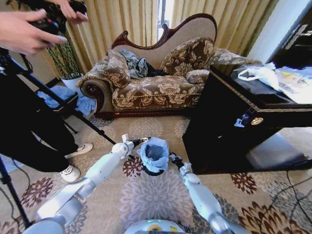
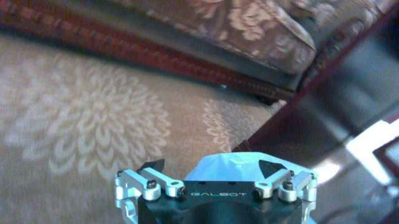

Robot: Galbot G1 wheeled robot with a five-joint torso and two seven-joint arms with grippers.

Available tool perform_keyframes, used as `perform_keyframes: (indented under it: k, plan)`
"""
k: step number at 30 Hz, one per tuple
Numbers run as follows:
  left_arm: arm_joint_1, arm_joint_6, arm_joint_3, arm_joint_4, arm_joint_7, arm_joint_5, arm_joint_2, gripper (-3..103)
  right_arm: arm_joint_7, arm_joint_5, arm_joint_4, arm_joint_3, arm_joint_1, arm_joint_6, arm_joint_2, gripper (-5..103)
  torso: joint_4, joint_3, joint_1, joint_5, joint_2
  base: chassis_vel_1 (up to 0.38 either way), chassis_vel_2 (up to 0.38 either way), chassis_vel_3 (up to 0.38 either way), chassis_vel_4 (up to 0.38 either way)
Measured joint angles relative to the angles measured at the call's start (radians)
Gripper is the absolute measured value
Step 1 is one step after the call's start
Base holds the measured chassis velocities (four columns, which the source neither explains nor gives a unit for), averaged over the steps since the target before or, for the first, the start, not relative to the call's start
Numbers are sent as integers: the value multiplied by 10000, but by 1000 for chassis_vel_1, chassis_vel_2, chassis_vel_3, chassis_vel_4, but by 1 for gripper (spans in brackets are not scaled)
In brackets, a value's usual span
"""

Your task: Place a garbage bag over the trash bin.

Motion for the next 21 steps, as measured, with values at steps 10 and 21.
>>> perform_keyframes:
  k: [10, 21]
  plan:
    - [-375, -2423, 1506, -1219, 1328, 4425, 1182, 100, -89, 16, 2458, 1015, -1397, 374, -1074, 73, 0, -1, -1, -2, 2, 0, 0, 0, 0]
    - [-1720, -4130, 2937, -272, 1449, 7147, 694, 94, -75, 187, 3523, 1834, -2251, 544, -1028, 100, -3, 0, 0, 4, 2, 0, 0, 0, 0]
